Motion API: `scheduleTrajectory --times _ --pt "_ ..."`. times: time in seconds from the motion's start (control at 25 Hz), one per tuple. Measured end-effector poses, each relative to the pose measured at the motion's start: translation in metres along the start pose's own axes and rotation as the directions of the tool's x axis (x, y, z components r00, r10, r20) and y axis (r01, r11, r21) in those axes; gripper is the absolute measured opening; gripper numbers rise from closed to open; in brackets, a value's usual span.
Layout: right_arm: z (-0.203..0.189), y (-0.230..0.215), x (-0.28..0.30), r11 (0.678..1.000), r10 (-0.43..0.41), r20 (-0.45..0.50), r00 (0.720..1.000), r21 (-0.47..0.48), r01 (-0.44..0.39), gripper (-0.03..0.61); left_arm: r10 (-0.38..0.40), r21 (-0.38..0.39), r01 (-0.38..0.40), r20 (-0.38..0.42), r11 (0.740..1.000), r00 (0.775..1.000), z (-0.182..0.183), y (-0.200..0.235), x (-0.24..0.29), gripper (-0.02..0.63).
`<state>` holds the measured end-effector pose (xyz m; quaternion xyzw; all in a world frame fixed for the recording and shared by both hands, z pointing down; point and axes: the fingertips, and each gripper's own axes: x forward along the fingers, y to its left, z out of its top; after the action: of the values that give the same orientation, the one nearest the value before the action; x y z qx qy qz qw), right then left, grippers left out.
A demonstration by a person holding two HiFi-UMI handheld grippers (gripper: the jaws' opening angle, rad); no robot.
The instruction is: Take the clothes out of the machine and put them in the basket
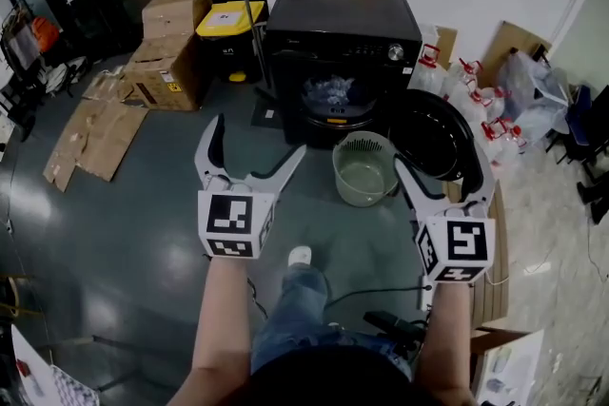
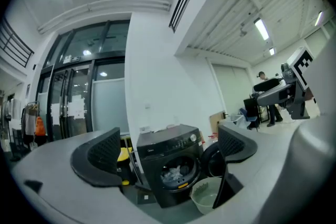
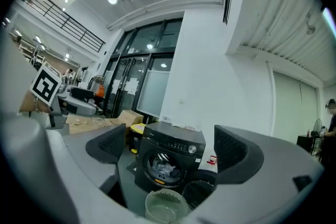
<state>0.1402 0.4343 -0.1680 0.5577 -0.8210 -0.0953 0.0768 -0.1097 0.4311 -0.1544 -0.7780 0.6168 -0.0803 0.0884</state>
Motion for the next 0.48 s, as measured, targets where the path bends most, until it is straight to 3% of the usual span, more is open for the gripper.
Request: scheduleTrajectory --times 0.28,0.48 --pt "-0.003 0.022 0.113 0.999 0.036 -0.048 0.998 0.001 -0.036 0.502 -0.040 0.005 0.040 -0.021 0.999 0.999 -0.028 0.068 0.092 0.563" --pt "-0.003 0.035 0.190 1.000 0.015 -0.075 0.997 0.027 -0.013 0.502 -0.067 -0.013 0.066 -0.044 0.998 0.997 -0.051 0.121 0.150 0.563"
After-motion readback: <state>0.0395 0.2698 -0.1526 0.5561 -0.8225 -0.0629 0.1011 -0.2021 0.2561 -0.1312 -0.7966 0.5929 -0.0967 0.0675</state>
